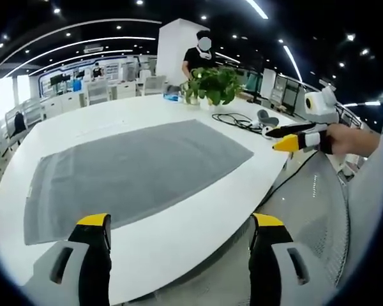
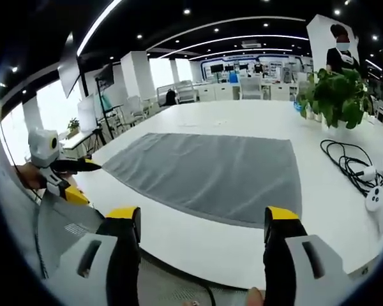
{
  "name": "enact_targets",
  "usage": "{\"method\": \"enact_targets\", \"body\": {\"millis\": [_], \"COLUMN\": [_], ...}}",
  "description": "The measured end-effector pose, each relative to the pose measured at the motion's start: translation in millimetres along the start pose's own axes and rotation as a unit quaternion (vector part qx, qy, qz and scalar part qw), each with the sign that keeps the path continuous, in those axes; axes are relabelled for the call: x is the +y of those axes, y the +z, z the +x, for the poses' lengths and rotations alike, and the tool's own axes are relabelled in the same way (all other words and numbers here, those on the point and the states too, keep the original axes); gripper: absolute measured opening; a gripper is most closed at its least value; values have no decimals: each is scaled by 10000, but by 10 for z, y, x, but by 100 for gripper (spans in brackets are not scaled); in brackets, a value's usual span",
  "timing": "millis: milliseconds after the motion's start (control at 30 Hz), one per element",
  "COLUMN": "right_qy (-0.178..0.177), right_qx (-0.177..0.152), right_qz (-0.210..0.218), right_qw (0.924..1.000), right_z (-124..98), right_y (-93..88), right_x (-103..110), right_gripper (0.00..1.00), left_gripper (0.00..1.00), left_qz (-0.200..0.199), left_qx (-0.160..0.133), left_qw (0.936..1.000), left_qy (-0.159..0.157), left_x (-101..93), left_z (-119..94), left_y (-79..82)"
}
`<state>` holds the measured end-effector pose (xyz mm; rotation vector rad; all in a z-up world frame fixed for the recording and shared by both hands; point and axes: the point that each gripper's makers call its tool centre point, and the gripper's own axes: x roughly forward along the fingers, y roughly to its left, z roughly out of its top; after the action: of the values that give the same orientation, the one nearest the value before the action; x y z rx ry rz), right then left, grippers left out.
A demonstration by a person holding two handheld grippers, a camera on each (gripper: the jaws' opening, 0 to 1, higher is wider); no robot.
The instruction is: Fold the towel on the table until its edges align and the towel forms a compact rectangular stack.
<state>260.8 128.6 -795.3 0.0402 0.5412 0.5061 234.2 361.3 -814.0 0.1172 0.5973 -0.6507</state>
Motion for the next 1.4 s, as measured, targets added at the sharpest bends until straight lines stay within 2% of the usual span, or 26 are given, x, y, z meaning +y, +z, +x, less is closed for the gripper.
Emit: {"method": "enact_targets", "body": {"millis": [167,367,800,1167,1400], "right_qy": [-11,12,93,154,152], "right_qx": [46,14,-50,-27,12], "right_qz": [-75,80,218,55,-62], "right_qw": [10000,10000,9997,9999,9999], "right_z": [13,7,11,109,140], "right_y": [-6,7,70,157,228], "right_x": [16,-2,-17,-101,-180], "right_gripper": [79,79,79,78,78], "left_gripper": [92,92,92,92,91], "left_qz": [-263,-186,-34,110,204], "left_qx": [-109,-98,-225,-183,-249], "left_qw": [9995,9997,9995,9995,9989], "left_qy": [-102,-117,-238,-238,-344], "left_x": [-3,-11,-11,-6,-35], "left_z": [39,59,147,193,229], "left_y": [35,68,246,309,420]}}
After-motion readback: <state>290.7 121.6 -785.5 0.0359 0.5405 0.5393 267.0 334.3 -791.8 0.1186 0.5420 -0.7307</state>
